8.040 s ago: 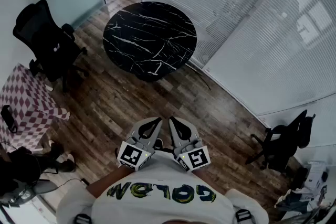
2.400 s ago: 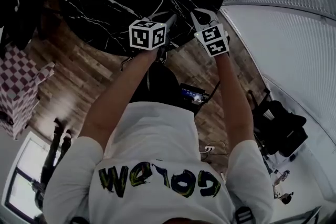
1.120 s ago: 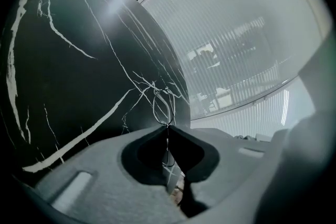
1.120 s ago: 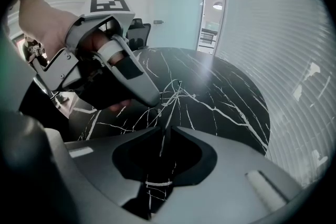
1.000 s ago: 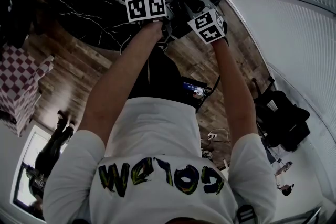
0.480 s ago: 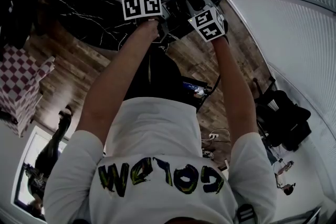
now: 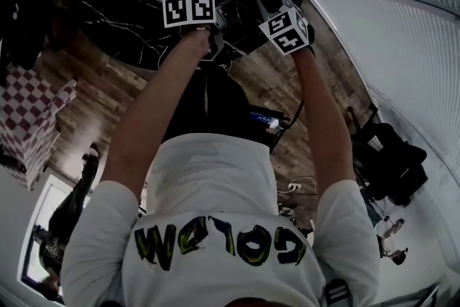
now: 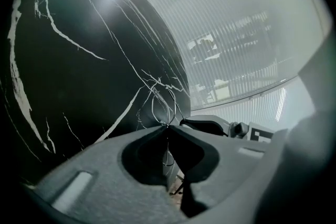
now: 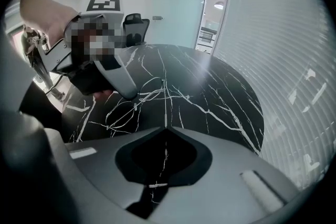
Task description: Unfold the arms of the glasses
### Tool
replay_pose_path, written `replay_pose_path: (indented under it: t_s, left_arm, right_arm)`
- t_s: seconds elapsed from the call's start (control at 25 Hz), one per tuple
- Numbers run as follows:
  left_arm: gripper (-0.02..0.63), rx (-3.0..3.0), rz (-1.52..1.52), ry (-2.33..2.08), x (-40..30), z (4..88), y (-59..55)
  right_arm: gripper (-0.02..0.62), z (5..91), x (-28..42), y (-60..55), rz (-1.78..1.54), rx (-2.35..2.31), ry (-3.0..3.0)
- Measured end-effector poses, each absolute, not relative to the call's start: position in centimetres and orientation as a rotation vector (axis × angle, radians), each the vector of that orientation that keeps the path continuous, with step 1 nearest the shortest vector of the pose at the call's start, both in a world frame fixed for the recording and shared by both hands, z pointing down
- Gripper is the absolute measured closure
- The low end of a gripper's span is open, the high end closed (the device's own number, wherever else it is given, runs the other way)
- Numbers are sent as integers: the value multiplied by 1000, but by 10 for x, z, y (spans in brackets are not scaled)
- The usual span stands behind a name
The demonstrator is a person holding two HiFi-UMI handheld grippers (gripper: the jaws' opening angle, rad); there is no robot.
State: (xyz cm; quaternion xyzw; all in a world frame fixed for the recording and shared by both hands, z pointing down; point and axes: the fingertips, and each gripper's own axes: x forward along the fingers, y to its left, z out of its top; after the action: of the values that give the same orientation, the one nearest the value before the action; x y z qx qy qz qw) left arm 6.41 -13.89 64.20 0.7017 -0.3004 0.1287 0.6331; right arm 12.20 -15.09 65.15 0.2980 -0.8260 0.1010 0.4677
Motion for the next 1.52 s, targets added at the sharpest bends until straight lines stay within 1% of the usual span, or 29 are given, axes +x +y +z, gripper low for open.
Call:
replay_pose_path:
  t_s: [0.64, 1.08, 1.52]
  left_arm:
    - [596, 1648, 408, -639, 58, 644, -118]
    - [597, 1676, 482, -605, 57, 644, -108]
    - [597, 1666, 502, -563, 58, 646, -95]
  right_arm:
    - [591, 654, 129, -155, 90, 571, -1949]
    - [589, 653, 130, -162, -84, 442, -1893]
    - [589, 651, 125, -170, -337, 293, -1784]
